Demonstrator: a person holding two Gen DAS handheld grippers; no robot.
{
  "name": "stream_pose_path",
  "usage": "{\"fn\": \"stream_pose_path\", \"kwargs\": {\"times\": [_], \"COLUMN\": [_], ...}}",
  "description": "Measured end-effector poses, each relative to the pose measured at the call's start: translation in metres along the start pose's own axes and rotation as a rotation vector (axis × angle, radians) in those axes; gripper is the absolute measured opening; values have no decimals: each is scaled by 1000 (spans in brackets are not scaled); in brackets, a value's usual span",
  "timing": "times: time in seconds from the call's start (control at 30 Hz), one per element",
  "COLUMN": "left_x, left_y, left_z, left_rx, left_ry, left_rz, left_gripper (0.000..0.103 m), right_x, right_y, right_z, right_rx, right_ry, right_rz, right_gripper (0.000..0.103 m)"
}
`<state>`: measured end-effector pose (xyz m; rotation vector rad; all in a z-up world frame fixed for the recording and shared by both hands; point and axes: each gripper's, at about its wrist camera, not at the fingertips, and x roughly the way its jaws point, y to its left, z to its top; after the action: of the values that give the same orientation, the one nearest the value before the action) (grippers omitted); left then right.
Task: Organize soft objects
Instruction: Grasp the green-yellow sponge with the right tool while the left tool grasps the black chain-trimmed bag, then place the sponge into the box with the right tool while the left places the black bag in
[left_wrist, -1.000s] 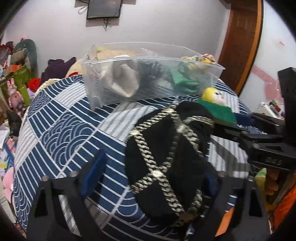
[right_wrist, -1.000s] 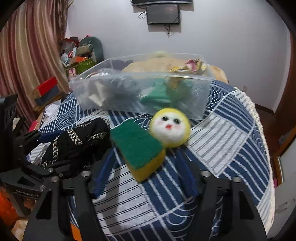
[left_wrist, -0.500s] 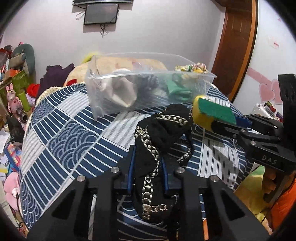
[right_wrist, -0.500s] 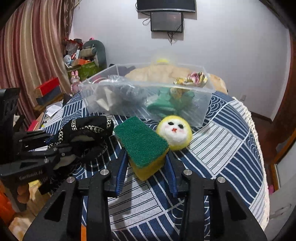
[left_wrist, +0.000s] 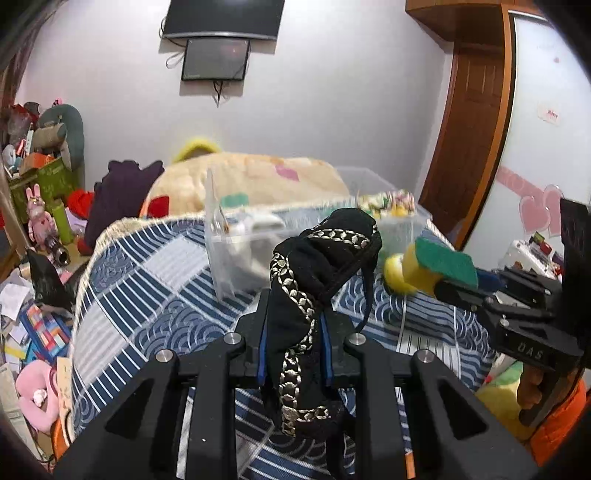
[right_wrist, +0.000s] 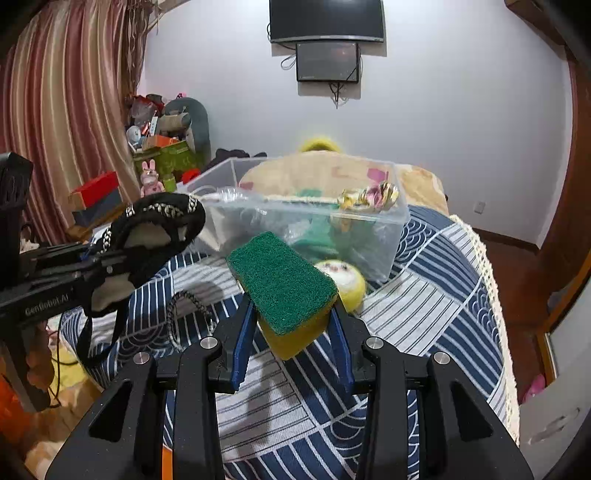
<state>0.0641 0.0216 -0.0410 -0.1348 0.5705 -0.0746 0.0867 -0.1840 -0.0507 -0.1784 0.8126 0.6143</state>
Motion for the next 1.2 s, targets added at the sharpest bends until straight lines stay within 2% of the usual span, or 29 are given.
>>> {"fn": "stream_pose_path", "kwargs": {"times": [0.3, 0.5, 0.67, 0.83, 1.07, 1.2], "left_x": [-9, 2, 13, 31, 58, 81], "left_y": [3, 6, 6, 9, 17, 22], "left_z": [36, 57, 73, 83, 98, 104], "left_rx": [3, 4, 15, 26, -4, -12], "left_ry": [-90, -109, -122, -119, -80, -26], "left_rz": [29, 46, 70, 119, 129, 124], "left_gripper": [22, 22, 22, 22, 22, 22], "right_x": [-18, -17, -8, 10, 39, 58], "right_y": [-2, -3, 0, -3, -5, -4], "right_z": [26, 51, 65, 75, 79, 80], "right_rx": [7, 13, 10, 26, 49, 29], "right_ry": [-100, -158, -173, -154, -89, -29], "right_rz": [-11, -20, -26, -41, -53, -72], "right_gripper": [35, 35, 35, 35, 35, 35]}}
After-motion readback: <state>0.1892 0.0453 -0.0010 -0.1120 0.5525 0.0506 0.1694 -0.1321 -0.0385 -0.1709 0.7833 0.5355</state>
